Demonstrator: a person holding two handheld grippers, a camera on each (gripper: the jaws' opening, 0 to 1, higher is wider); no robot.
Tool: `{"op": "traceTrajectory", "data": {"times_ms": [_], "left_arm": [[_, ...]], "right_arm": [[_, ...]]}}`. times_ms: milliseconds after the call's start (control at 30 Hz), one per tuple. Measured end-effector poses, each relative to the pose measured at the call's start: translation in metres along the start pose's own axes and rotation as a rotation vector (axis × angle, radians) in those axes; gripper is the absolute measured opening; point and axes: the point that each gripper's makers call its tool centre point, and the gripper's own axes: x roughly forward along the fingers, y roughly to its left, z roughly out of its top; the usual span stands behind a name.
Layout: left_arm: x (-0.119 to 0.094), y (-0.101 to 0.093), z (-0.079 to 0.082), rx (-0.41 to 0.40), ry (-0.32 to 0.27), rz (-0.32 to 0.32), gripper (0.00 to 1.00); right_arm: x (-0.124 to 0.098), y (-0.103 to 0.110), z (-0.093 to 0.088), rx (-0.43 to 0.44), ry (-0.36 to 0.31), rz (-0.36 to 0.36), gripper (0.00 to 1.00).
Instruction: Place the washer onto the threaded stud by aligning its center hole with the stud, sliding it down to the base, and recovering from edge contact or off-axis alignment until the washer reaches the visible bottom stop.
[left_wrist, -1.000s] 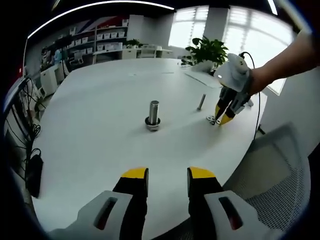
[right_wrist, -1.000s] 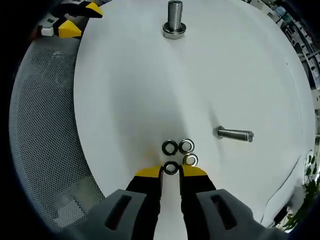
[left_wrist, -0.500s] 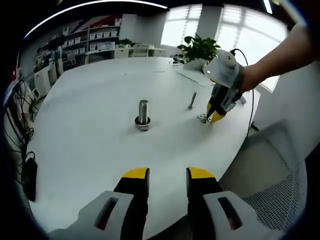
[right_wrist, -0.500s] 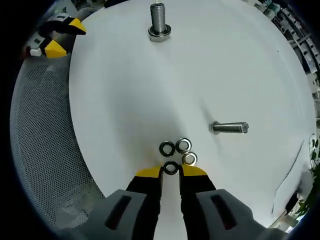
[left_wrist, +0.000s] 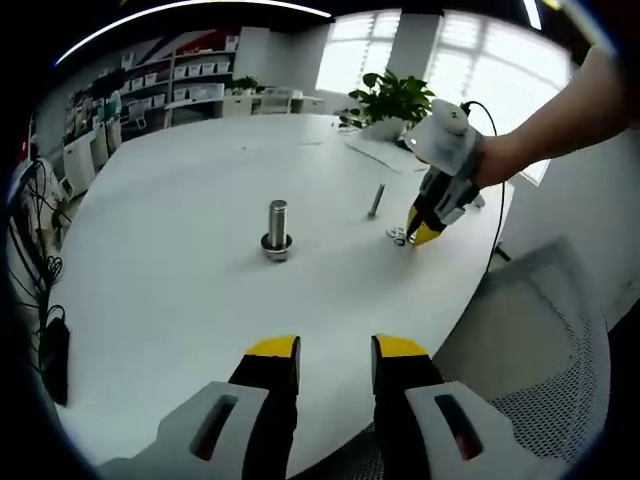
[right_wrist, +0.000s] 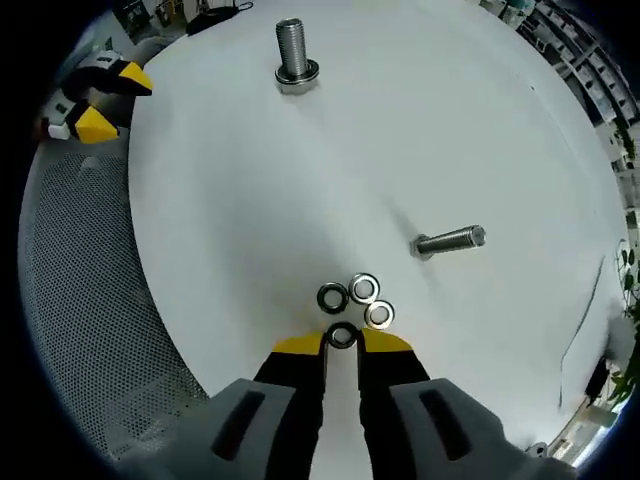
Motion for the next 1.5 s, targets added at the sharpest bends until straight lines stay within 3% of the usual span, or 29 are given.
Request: {"op": "traceTrajectory", "data": {"times_ms": [233,433,967,1500], "left_arm": [[0.000,0.001,0.000,-0.030,-0.009,-0.011,0.26],[0.000,-0.002,0.001,-0.016,-0.011,-0.017,0.26],[0.000,-0.005,0.002,-0.023,-0.021,-0.039,0.27],[-0.001,-0.009,0.004,-0.040,-0.034,-0.069,0.27]], "right_arm": [[-0.011,0.001,-0.007,0.040,-0.009,-0.003,0.13],[-0.026,-0.005,-0.002,0.062,-0.035,-0.021,0.13],[-0.055,-0.034,0.032,0.007,-0.083,-0.083,0.14],[-0.060,-0.046,0.057,-0.002,-0.103,-0.123,0.14]]}}
